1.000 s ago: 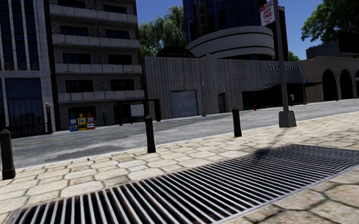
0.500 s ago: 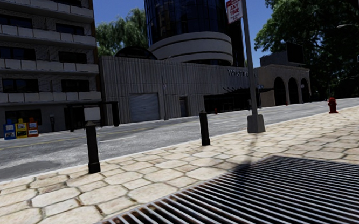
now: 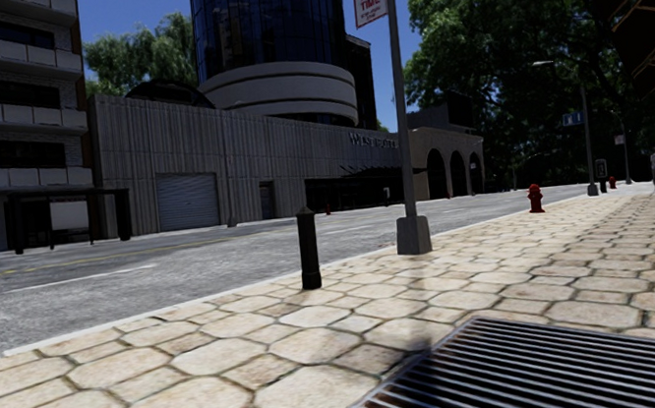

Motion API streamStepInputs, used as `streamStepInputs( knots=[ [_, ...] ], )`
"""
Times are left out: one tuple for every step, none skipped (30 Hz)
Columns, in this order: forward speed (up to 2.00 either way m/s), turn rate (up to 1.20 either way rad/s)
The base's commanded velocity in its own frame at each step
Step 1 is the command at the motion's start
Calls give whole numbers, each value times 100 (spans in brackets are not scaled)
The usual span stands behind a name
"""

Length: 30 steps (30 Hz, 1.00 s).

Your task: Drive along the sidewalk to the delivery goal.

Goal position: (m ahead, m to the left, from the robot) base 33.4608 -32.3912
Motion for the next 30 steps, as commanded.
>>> streamStepInputs(
  knots=[
    [200,-59],
    [200,-59],
    [200,-60],
    [200,-60],
    [200,-60],
    [200,-60],
    [200,-60],
    [200,-60],
    [200,-60],
    [200,-60],
    [200,-60],
    [200,-60],
    [200,-60],
    [200,-60],
    [200,-60],
    [200,-59],
    [200,-59],
    [200,-59],
    [200,-59],
    [200,-58],
    [200,-57],
    [200,-55],
    [200,-55],
    [200,-55],
    [200,-54],
    [200,-51],
    [200,-47],
    [200,-47],
    [200,-46],
    [200,-46]
  ],
)
